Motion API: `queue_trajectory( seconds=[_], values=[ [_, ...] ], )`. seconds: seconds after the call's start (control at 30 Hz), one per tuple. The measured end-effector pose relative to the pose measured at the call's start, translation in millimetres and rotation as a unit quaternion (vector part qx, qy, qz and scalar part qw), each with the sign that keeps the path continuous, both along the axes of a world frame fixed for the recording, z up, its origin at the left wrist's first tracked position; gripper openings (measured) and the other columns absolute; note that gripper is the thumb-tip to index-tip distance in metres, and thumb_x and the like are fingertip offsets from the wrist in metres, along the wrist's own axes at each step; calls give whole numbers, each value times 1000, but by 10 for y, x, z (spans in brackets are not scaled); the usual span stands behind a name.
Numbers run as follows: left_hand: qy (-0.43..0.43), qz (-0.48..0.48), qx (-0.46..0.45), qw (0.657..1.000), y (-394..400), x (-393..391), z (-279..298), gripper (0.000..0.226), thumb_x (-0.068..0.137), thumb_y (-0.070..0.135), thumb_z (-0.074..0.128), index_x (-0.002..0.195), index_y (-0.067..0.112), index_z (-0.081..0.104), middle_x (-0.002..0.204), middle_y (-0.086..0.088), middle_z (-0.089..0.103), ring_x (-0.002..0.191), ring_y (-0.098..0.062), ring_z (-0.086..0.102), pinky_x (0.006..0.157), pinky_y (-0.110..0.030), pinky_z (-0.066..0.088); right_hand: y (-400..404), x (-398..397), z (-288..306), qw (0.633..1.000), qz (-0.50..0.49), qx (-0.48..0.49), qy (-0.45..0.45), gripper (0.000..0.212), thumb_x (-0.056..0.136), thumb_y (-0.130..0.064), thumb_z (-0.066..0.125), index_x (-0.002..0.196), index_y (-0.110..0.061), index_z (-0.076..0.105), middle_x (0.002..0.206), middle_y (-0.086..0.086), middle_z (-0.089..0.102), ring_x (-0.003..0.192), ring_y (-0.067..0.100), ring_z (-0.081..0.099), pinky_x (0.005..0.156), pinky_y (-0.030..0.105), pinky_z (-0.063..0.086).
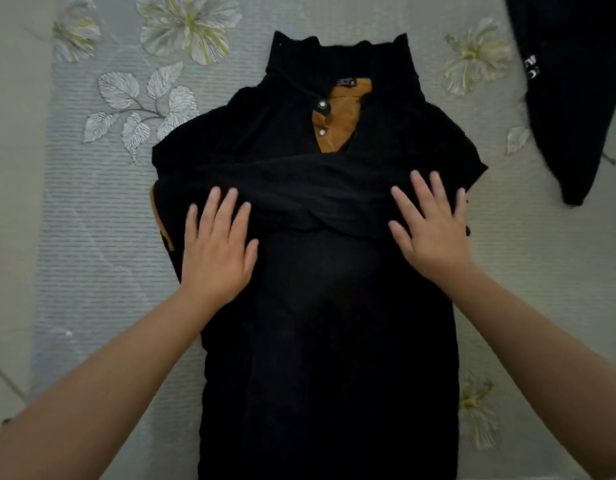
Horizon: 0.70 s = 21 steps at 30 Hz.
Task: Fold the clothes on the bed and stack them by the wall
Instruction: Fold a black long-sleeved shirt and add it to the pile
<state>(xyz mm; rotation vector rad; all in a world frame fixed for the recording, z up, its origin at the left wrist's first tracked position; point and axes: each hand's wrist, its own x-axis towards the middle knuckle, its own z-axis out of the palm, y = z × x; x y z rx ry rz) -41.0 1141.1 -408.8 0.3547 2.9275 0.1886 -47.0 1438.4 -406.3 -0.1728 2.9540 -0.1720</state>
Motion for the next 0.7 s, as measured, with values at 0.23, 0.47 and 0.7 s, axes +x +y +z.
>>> queue_trajectory(
  seconds=[0.23, 0.47, 0.7],
  values=[
    [-79, 135, 24, 987, -30, 452, -12, 63, 90, 21, 54, 142, 1, 25, 149, -28, 13, 139, -44, 7, 112, -50, 9, 354, 363, -122, 993, -41, -10, -110, 55, 94, -31, 45, 144, -18, 27, 155, 11, 10, 143, 32, 5, 111, 55, 8],
    [-132, 308, 76, 939, 32, 1753, 173, 53, 93, 15, 47, 138, -6, 29, 134, -31, 38, 123, -42, 36, 104, -44, 26, 217, 1433, 111, 994, -51, -72, -65, 50, 85, -17, 62, 129, 1, 48, 142, 31, 31, 132, 49, 27, 104, 62, 22],
    [-188, 347, 83, 915, 9, 2674, 260, 24, 96, 11, 41, 97, -9, 55, 92, -29, 58, 85, -41, 54, 64, -31, 27, 89, 2844, 221, 956, -214, 20, -201, 52, 89, -25, 56, 137, -10, 41, 110, 26, 58, 102, 39, 53, 95, 48, 31]
  ],
)
